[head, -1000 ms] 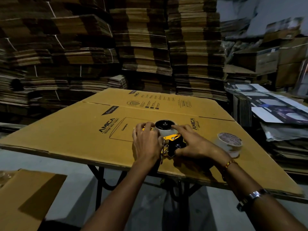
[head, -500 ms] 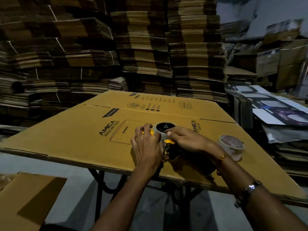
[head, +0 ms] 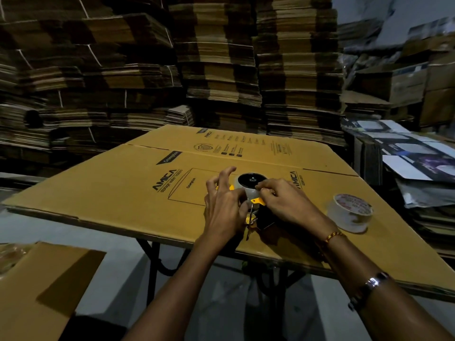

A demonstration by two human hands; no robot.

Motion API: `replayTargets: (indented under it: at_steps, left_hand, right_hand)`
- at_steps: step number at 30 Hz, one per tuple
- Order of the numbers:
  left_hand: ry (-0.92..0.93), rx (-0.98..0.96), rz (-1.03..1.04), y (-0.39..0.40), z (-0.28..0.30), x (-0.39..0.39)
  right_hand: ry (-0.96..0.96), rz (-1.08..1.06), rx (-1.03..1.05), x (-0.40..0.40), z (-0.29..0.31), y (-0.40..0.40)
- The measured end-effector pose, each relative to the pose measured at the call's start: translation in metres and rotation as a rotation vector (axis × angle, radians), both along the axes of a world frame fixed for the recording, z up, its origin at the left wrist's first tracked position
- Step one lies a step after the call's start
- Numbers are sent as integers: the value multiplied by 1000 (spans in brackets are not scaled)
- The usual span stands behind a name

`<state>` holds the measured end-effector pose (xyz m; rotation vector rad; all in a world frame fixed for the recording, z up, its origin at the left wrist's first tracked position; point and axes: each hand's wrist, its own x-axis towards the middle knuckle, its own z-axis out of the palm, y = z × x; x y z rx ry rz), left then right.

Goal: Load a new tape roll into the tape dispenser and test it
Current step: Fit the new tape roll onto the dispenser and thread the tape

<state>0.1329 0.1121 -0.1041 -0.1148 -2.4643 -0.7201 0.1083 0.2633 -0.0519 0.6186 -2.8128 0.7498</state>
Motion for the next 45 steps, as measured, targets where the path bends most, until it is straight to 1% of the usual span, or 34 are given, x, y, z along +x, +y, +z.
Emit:
replayTargets:
  at_steps: [6, 11, 13, 17, 19, 26, 30, 34, 39, 45]
  left_hand:
    - [-46, 13, -135, -9, 4, 0]
    - [-73, 73, -210, -16, 7, 2]
    - [-65, 68, -192, -16, 5, 1]
    - [-20, -74, -7, -8, 0, -1]
    - [-8, -108, 51, -5, -1, -1]
    - [22, -79, 127, 1, -2, 0]
    - [30, -44, 98, 2, -2, -1]
    - [27, -45, 10, -4, -1, -2]
    - [-60, -45, -93, -12, 6, -3]
    - [-66, -56, -98, -13, 5, -3]
  right_hand:
    - [1, -9, -29, -6, -5, 3]
    - [14, -18, -5, -4, -4, 2]
    - [26, -13, 18, -2, -3, 2]
    - [17, -1, 24, 1, -2, 2]
    - [14, 2, 29, 2, -2, 1]
    - [30, 10, 27, 3, -2, 0]
    - [46, 13, 16, 3, -3, -1]
    - [71, 13, 23, 2, -4, -1]
    - [67, 12, 22, -1, -6, 0]
    - [61, 6, 35, 1, -4, 0]
